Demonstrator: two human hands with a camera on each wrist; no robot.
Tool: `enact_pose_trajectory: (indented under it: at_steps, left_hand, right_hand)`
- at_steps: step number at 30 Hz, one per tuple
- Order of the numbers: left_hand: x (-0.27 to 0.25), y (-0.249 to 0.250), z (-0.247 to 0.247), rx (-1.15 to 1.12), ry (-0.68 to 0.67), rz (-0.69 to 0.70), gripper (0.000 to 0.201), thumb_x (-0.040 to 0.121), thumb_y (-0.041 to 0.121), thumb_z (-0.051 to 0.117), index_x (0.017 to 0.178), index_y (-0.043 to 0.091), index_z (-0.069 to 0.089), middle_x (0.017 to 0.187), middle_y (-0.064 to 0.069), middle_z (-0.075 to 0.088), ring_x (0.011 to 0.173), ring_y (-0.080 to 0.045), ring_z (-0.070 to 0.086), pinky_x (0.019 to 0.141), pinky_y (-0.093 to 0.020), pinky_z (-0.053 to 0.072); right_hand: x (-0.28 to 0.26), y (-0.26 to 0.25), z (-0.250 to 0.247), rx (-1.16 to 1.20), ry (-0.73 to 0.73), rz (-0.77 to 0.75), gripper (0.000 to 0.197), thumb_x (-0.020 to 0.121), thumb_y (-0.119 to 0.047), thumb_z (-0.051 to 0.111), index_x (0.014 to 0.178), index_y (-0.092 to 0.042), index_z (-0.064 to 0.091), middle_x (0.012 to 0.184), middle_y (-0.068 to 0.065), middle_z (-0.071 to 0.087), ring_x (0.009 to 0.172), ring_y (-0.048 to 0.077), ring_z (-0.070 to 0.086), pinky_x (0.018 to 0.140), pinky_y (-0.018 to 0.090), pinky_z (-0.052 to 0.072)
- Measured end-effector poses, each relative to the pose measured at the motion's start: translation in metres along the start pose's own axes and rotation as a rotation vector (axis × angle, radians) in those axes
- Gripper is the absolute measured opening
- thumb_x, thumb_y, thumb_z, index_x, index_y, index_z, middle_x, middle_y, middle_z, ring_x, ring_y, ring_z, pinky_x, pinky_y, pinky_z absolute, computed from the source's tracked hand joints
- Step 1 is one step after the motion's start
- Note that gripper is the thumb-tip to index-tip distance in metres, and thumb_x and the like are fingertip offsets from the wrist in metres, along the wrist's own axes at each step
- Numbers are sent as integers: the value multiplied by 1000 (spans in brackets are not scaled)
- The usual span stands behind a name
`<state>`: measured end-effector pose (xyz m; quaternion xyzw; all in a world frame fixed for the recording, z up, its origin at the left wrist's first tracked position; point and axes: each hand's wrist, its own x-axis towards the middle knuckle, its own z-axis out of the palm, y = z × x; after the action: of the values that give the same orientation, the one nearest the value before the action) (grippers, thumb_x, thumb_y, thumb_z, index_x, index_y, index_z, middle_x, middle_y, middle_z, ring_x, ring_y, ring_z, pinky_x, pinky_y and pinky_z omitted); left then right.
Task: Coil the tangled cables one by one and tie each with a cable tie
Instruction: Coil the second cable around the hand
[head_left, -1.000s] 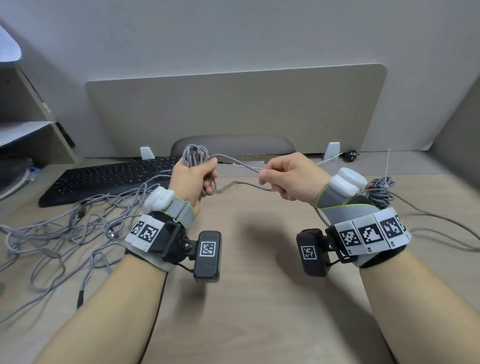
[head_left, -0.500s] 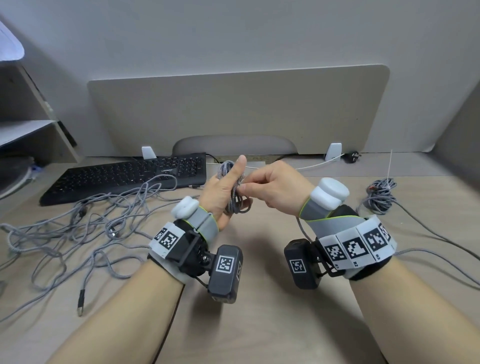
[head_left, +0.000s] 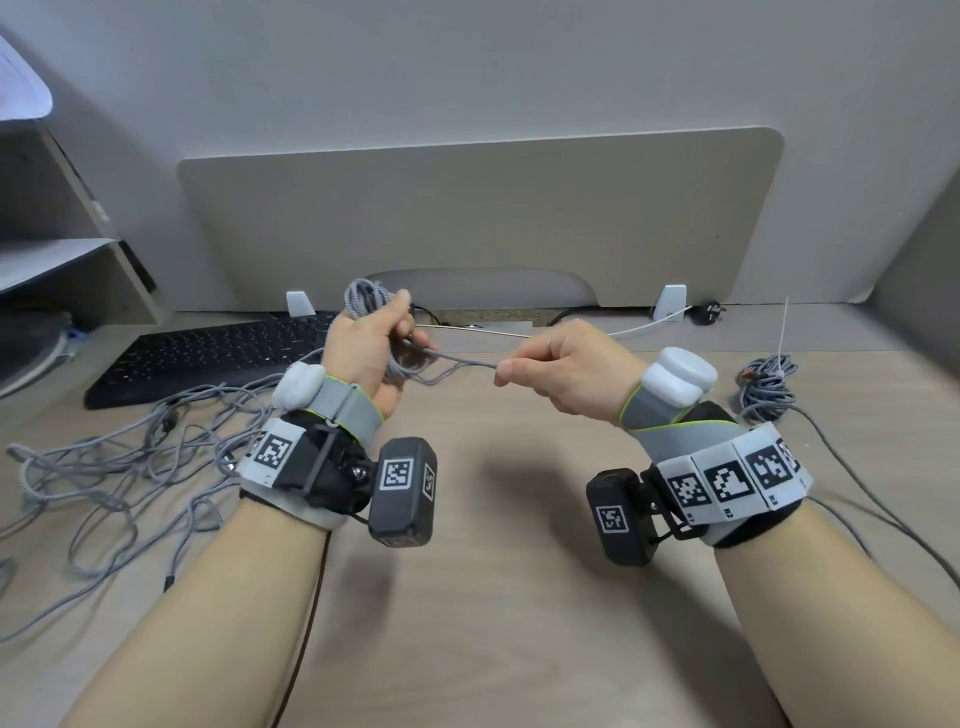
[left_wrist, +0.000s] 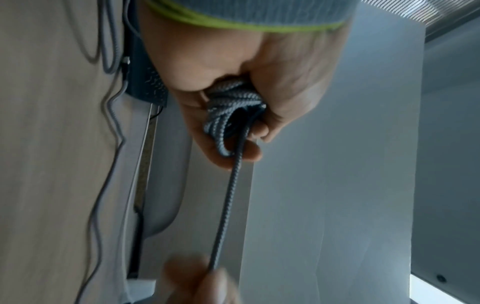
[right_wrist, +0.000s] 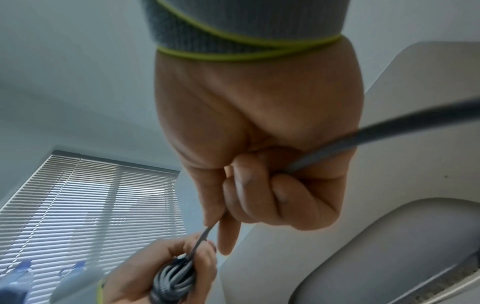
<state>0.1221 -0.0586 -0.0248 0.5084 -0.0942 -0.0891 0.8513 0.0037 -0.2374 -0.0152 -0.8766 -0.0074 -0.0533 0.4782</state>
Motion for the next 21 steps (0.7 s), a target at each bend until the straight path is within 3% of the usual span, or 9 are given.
enact_pose_trajectory:
  at_steps: [4, 8, 11, 14, 15, 18, 21]
  left_hand:
    - [3, 12, -9, -16, -6, -5, 37, 98, 14, 55, 65, 18, 38, 54, 4, 31, 39, -9, 28, 41, -20, 31]
    - [-8, 6, 0, 161, -130, -39, 35, 94, 11, 60, 67, 19, 39, 51, 4, 31, 36, -8, 23, 39, -16, 23]
    - [-20, -8, 12, 363, -243, -71, 27, 87, 7, 69, 80, 15, 44, 66, -14, 44, 35, -9, 25, 40, -17, 26]
    - [-31, -19, 21, 489, -397, -134, 27, 75, 15, 76, 87, 8, 53, 92, -30, 64, 36, -10, 34, 42, -20, 34]
    - [-35, -21, 24, 526, -459, -152, 28, 75, 16, 75, 93, 6, 56, 96, -25, 70, 36, -11, 35, 44, -21, 35]
    - [-40, -30, 27, 567, -539, -177, 34, 79, 11, 71, 107, 5, 54, 74, -14, 70, 34, -13, 35, 41, -21, 34]
    - [-41, -33, 28, 571, -497, -138, 20, 84, 2, 69, 100, 6, 58, 54, -6, 57, 36, -13, 38, 40, -22, 36]
  right_hand:
    - [1, 7, -11, -12, 9, 56, 25, 94, -31, 61, 81, -15, 74, 57, -2, 38, 44, 15, 29, 44, 20, 27]
    - [3, 10, -10, -75, 25, 74, 26, 95, -30, 59, 76, -16, 71, 48, -12, 39, 44, 14, 31, 44, 21, 28]
    - [5, 12, -10, -38, 88, 56, 27, 95, -27, 59, 73, -13, 69, 48, -10, 38, 44, 16, 31, 46, 23, 27]
    - [7, 13, -12, 29, 160, 27, 28, 95, -23, 60, 68, -14, 65, 49, -6, 37, 42, 15, 31, 46, 24, 26]
    - [8, 13, -11, 41, 164, 20, 29, 95, -22, 60, 68, -13, 65, 50, -4, 38, 42, 15, 31, 46, 25, 26]
    - [10, 13, -9, 40, 139, 21, 29, 95, -21, 59, 68, -13, 63, 50, -5, 39, 41, 13, 32, 45, 24, 26]
    - [10, 13, -7, 52, 123, 28, 29, 96, -21, 58, 68, -15, 64, 45, -12, 40, 42, 14, 31, 45, 24, 27]
